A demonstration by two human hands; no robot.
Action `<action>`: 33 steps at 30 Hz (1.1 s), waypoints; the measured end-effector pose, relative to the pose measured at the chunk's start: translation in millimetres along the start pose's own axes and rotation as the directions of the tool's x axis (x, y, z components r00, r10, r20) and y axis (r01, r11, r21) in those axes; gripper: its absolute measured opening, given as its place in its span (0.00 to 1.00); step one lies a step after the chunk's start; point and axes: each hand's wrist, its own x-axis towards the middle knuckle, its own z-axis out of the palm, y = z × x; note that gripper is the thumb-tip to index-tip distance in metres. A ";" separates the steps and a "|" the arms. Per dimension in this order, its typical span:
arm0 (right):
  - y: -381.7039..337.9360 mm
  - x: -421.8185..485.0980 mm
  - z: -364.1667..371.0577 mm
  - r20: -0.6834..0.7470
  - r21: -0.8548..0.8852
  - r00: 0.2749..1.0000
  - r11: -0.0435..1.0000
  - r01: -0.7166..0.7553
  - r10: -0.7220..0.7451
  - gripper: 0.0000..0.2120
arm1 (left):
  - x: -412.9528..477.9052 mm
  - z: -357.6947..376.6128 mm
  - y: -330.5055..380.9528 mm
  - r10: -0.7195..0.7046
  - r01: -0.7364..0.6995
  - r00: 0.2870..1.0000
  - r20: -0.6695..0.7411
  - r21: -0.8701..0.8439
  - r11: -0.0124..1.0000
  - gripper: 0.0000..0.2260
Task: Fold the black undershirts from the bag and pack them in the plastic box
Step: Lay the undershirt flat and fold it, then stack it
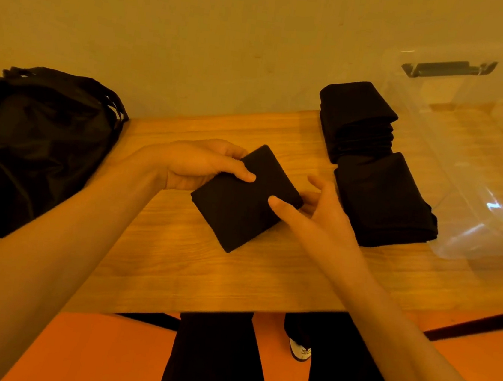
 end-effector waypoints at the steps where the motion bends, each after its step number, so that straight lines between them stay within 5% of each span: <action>1: -5.9 3.9 0.1 0.016 0.074 0.998 0.996 -0.057 0.056 0.44 | -2.0 0.7 -3.8 0.029 -0.033 0.999 -0.038 -0.093 0.995 0.23; 4: -16.0 13.9 0.8 0.062 0.267 0.983 0.946 -0.185 0.175 0.42 | -9.5 10.7 -17.0 0.100 -0.145 0.985 -0.138 -0.373 0.917 0.20; 8: -16.0 17.4 2.2 0.177 0.279 0.971 0.937 -0.208 0.162 0.12 | -14.0 29.4 -37.3 0.113 -0.190 0.979 -0.167 -0.573 0.798 0.18; 17: -5.5 18.2 5.0 0.178 0.103 0.973 0.981 -0.166 0.146 0.08 | -7.0 41.8 -55.8 0.015 -0.189 0.960 -0.280 -0.606 0.773 0.13; 19: -6.3 19.6 5.7 0.128 -0.029 0.984 0.993 -0.117 0.120 0.11 | -2.6 44.1 -57.3 -0.003 -0.207 0.915 -0.404 -0.475 0.855 0.12; 22: 1.0 21.1 7.0 0.006 -0.448 1.000 0.894 0.001 0.002 0.22 | 5.8 40.1 -62.4 0.098 -0.156 0.768 -0.633 -0.037 0.987 0.17; 25: 11.3 20.4 8.7 -0.118 -0.729 0.932 0.667 0.154 -0.344 0.24 | -0.6 41.3 -65.3 0.325 -0.096 0.572 -0.754 0.331 0.939 0.19; 27: 8.5 28.8 9.2 0.027 -0.740 0.825 0.543 0.397 -0.565 0.21 | -13.7 55.8 -68.1 0.465 -0.100 0.488 -0.739 0.482 0.870 0.19; 29: 1.4 47.4 11.5 0.262 -0.660 0.768 0.472 0.584 -0.584 0.21 | -23.2 78.3 -75.2 0.547 -0.069 0.563 -0.619 0.625 0.778 0.25; 31: -3.2 67.7 16.7 0.467 -0.603 0.752 0.454 0.656 -0.466 0.22 | -24.6 95.1 -86.9 0.496 -0.007 0.713 -0.496 0.702 0.712 0.30; 33: -3.4 83.7 23.0 0.589 -0.617 0.736 0.402 0.677 -0.335 0.23 | -19.9 101.3 -100.2 0.414 0.047 0.784 -0.462 0.710 0.702 0.29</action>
